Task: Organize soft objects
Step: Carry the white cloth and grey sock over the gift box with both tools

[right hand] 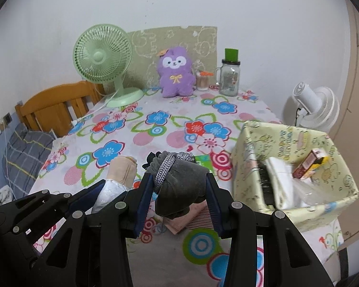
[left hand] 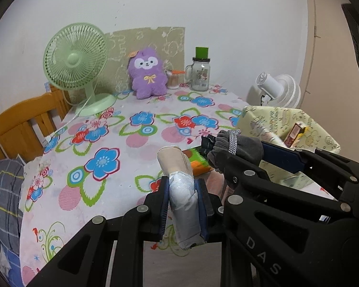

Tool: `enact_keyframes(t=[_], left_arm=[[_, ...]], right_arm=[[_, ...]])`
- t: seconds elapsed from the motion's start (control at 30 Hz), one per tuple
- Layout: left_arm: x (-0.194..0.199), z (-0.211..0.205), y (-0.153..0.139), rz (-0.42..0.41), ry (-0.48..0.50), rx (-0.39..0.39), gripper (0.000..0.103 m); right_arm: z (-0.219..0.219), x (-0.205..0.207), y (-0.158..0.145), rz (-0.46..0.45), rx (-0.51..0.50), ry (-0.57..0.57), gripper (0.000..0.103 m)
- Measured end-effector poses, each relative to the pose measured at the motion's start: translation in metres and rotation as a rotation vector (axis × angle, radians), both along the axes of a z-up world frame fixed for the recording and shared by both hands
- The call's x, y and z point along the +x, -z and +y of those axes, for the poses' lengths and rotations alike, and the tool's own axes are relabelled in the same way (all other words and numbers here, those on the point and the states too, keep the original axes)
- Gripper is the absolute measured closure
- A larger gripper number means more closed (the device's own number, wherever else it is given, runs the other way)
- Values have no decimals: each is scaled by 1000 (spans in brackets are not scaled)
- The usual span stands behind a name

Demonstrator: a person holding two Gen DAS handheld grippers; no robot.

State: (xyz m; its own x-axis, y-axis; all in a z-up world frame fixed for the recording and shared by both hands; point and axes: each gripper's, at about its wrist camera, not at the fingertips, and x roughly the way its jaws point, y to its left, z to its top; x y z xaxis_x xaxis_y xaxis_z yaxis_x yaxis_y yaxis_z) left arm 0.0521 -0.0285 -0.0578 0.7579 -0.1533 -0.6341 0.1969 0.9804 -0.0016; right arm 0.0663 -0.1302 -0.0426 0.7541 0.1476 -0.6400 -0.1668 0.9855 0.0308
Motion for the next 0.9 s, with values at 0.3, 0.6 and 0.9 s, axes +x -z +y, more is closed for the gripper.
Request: enact_keyframes(t=[0.3,0.6,0.9], left_arm=[[-6,-27,-24,-34,16,18,82],[-7,-54,-43,-56,29,35,82],[-6,-79,-60,-78,38,56,82]], right_arm=[[-28,-9,-25,-34,4,20,57],[-55,-10,-45,-55,7,38,57],[-81,-10,-61,-78,29,51,57]])
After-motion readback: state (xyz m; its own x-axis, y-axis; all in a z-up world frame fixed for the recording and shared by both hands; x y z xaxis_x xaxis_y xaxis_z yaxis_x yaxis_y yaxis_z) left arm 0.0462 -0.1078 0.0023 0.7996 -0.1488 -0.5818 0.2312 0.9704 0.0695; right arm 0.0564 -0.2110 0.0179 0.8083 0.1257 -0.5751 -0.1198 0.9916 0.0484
